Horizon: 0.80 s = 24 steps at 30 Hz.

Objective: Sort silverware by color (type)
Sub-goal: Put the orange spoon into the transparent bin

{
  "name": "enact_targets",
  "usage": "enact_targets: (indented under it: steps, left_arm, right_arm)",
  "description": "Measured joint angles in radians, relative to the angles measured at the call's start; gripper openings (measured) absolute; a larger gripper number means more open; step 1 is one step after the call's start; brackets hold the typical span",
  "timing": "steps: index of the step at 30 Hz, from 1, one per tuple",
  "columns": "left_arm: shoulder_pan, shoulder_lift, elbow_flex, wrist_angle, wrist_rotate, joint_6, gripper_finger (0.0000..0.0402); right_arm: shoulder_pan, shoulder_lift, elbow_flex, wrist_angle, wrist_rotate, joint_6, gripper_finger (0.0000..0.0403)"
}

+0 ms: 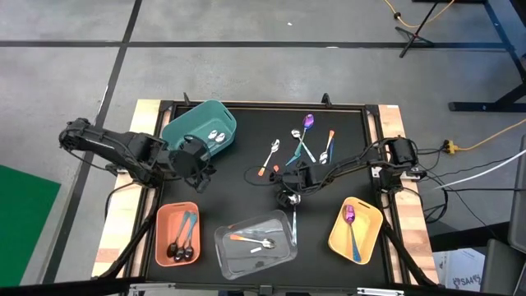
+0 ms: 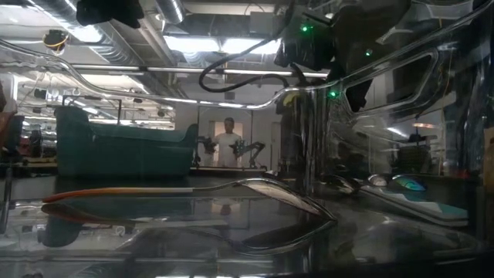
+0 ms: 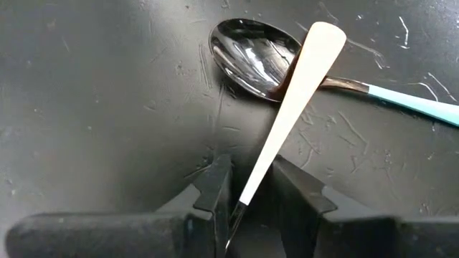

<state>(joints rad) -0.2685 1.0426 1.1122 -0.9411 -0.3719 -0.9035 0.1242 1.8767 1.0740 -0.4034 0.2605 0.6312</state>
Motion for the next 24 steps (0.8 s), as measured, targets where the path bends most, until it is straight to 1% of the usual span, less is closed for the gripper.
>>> enact_targets:
  steps: [5,12,16,24]
  left_arm:
    - [0.000,-0.069,0.000,-0.019,-0.005,-0.001,0.0085]
    - [0.000,-0.145,0.000,-0.017,-0.042,-0.002,0.0085]
    - [0.000,-0.167,0.000,-0.016,-0.059,-0.003,0.0085]
    - [0.000,-0.168,0.000,-0.016,-0.064,-0.003,0.0085]
  right_arm:
    - [0.000,0.004,0.032,-0.017,0.003,-0.006,0.0094]
    - [0.000,0.003,0.044,-0.023,0.010,-0.007,0.0094]
    - [0.000,0.003,0.044,-0.026,0.014,-0.007,0.0094]
    - [0.000,0.001,0.045,-0.026,0.017,-0.008,0.0094]
